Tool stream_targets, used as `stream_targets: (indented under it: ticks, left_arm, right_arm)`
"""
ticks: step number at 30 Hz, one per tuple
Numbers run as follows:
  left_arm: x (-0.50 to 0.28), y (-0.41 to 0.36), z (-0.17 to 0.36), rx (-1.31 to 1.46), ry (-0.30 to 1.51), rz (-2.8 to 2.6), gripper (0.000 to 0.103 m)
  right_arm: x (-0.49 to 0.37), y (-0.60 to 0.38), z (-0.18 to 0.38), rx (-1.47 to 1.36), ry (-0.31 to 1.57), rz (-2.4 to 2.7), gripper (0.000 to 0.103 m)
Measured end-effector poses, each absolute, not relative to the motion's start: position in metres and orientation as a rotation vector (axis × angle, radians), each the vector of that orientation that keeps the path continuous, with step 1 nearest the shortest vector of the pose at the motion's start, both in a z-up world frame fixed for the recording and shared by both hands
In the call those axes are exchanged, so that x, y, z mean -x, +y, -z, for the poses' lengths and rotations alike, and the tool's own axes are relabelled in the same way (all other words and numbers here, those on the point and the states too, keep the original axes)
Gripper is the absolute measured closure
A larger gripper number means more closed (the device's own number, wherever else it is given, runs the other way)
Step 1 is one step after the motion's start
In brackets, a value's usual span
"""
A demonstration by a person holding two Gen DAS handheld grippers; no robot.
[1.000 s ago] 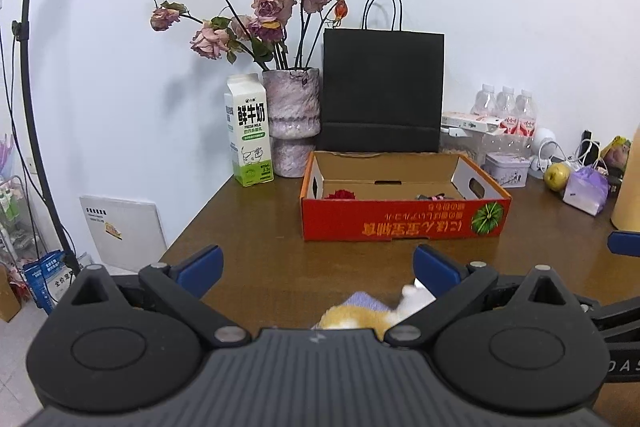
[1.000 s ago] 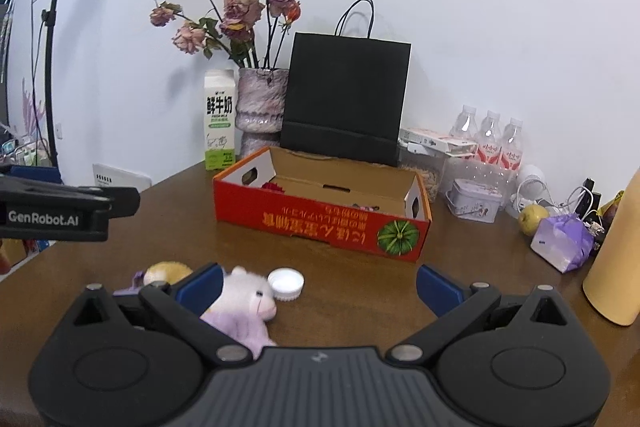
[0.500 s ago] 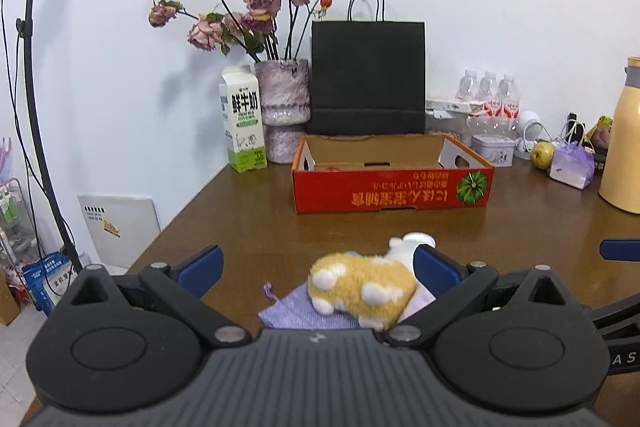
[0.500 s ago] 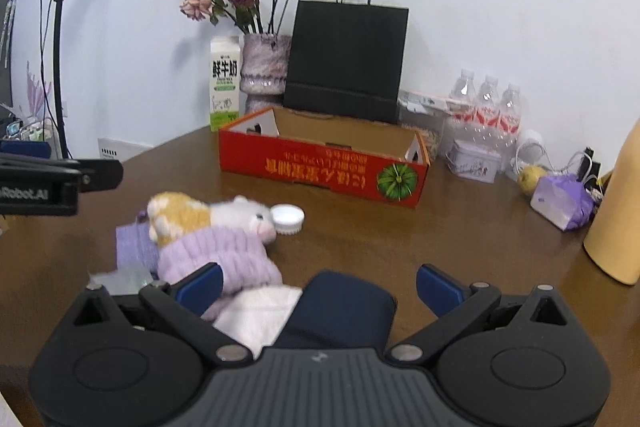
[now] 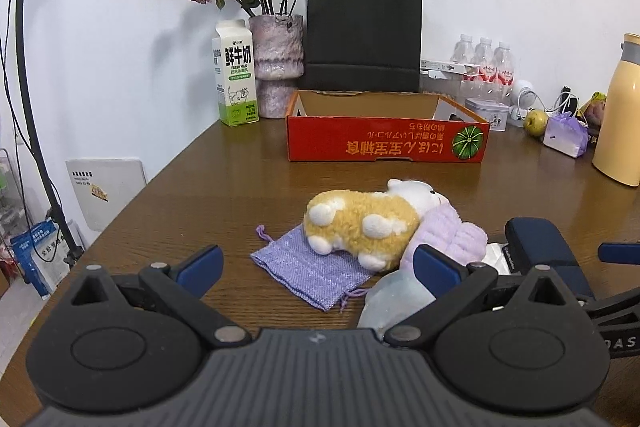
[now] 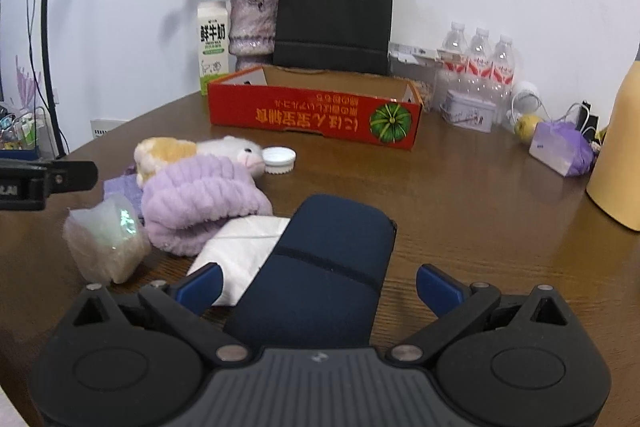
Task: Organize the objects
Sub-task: 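Move the right tool onto the navy zip case and grasp it, then grasp the clear plastic bag with the left tool while the right tool holds the navy case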
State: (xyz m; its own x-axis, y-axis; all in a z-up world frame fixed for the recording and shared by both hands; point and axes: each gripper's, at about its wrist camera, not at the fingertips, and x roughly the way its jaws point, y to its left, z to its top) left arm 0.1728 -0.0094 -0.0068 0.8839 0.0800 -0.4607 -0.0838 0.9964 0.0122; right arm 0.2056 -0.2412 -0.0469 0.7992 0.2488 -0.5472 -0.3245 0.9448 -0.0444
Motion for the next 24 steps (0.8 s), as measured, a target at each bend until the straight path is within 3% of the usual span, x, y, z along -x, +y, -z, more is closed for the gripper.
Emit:
stream_targets:
  ticks: [16,22,24]
  left_arm:
    - [-0.177,-0.009,0.008,0.024,0.493,-0.021,0.0]
    - [-0.18,0.011,0.002,0.036,0.487,0.053,0.0]
    - [-0.181,0.02,0.0,0.037,0.481,0.087,0.0]
  right_arm:
    - [-0.236,-0.244,0.067,0.048,0.683,-0.293,0.0]
    - [-0.229,-0.246,0.065,0.045,0.642,-0.3,0.026]
    - [-0.227,-0.247,0.065,0.04,0.635,-0.281,0.028]
